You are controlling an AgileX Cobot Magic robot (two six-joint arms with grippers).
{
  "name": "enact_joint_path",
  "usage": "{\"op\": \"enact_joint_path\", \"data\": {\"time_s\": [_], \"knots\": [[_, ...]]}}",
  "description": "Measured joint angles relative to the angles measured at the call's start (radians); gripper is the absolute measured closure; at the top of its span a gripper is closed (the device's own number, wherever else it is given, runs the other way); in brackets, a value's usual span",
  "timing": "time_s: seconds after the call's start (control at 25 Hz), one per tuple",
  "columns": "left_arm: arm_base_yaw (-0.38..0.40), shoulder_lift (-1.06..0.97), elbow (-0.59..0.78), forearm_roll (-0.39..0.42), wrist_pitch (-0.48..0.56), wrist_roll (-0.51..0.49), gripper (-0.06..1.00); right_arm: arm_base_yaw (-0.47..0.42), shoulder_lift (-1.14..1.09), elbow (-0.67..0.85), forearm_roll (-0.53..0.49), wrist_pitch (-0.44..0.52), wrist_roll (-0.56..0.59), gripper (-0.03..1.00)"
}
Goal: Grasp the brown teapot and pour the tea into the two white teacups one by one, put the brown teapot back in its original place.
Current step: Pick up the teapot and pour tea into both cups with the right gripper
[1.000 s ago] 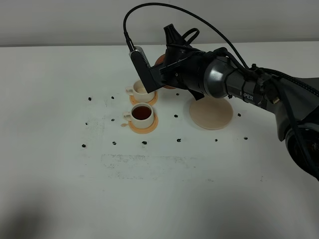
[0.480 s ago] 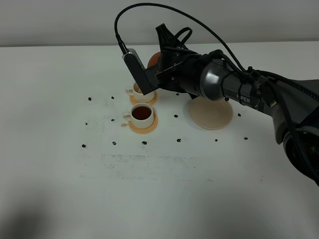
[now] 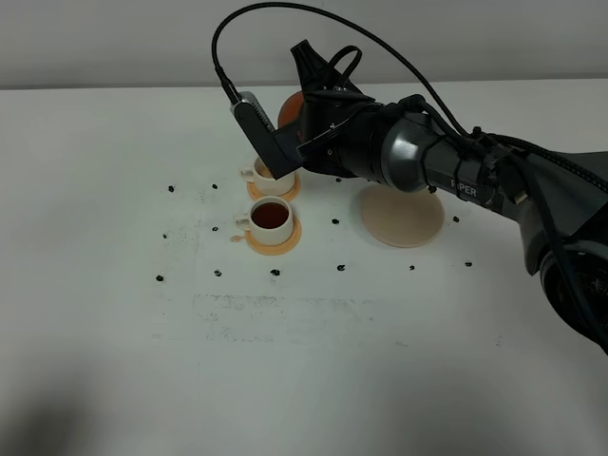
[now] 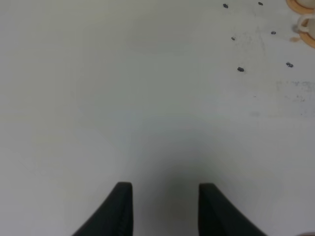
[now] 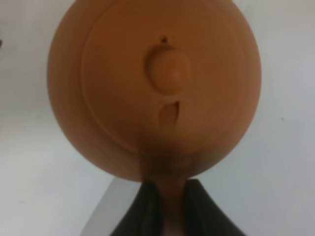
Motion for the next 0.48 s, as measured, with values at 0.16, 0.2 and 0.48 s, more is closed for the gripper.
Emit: {"op": "enact_joint_path", "data": {"time_s": [0.16,0.2,0.48], "knots": [[0.0,0.0,0.0,0.0,0.0,0.0,0.6,0.0,0.0,0.0,-0.016,-0.002,-0.008,0.84],[0.0,0.0,0.0,0.0,0.0,0.0,0.6,0.0,0.0,0.0,-0.018,-0.002,-0.013,0.84],[0.0,0.0,0.0,0.0,0.0,0.0,0.6,0.0,0.0,0.0,-0.022,-0.002,-0.023,0.84]]}}
